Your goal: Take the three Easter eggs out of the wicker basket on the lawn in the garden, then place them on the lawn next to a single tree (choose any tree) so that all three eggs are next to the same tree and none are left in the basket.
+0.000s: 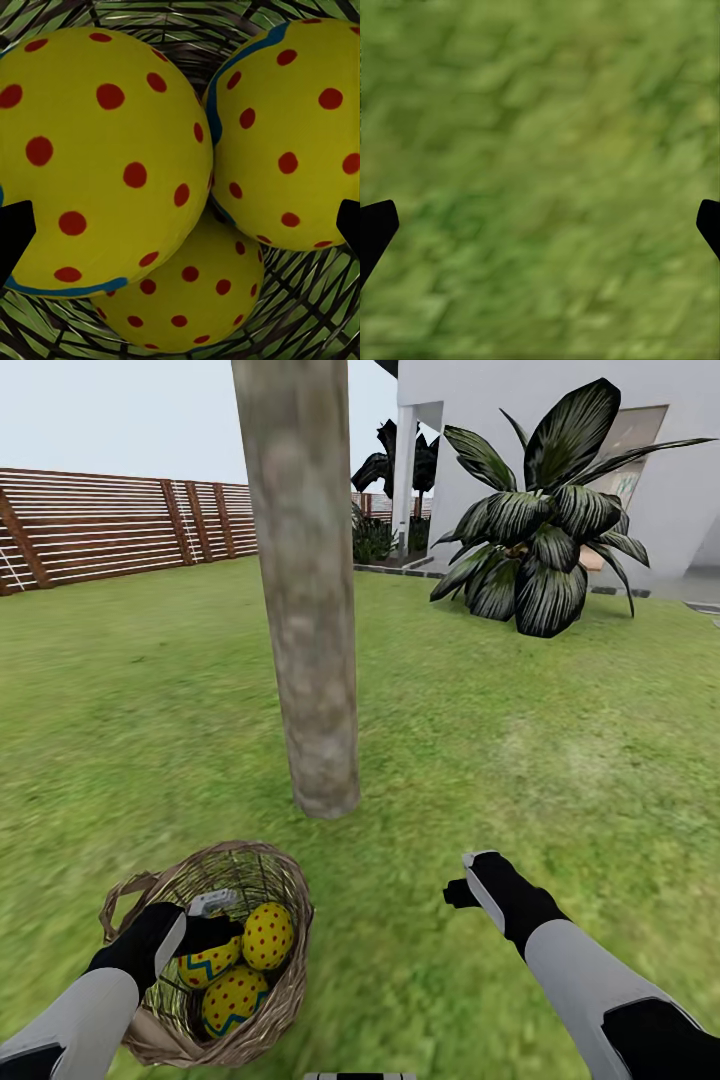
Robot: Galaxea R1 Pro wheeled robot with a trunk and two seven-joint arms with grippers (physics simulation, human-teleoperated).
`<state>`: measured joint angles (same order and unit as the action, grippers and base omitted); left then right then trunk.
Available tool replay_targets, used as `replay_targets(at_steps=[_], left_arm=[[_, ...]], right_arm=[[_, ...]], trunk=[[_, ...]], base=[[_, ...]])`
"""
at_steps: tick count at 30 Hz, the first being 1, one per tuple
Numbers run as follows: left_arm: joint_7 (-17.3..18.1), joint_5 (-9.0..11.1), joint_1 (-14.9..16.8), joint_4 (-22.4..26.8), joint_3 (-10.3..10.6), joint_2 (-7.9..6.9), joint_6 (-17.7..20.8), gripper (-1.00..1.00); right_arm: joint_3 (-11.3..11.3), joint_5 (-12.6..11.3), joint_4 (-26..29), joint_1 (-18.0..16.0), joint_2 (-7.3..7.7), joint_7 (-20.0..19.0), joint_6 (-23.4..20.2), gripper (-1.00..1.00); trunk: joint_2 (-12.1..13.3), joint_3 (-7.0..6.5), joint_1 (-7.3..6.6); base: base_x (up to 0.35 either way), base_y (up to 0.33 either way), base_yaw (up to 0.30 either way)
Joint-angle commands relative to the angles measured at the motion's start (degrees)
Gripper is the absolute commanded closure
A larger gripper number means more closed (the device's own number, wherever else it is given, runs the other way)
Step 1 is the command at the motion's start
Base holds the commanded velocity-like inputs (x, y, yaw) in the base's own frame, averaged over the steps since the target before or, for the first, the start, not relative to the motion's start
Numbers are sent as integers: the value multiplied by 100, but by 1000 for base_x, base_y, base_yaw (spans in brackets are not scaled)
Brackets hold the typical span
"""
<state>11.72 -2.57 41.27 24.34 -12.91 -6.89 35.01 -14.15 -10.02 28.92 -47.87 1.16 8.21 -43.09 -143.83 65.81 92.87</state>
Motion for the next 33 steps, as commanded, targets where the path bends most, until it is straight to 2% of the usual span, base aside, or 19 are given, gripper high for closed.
replay_targets(at_steps=[1, 10, 18, 33], left_arm=[[32, -25, 3, 9, -36, 4, 35, -100], [32, -25, 4, 9, -36, 4, 35, -100], [32, -25, 4, 9, -37, 4, 41, -100], [32, -25, 2, 9, -36, 12, 11, -100]], right_arm=[[-49, -61, 9, -3, 7, 40, -26, -100], [-62, -61, 9, -3, 15, 31, -33, -100], [-62, -61, 9, -3, 15, 31, -43, -100], [-62, -61, 9, -2, 15, 31, -42, -100]], trunk=[[-2, 5, -1], [-2, 5, -1], [-2, 5, -1], [-2, 5, -1]], base=[[0, 0, 0], [0, 0, 0], [0, 239, 0], [0, 4, 0]])
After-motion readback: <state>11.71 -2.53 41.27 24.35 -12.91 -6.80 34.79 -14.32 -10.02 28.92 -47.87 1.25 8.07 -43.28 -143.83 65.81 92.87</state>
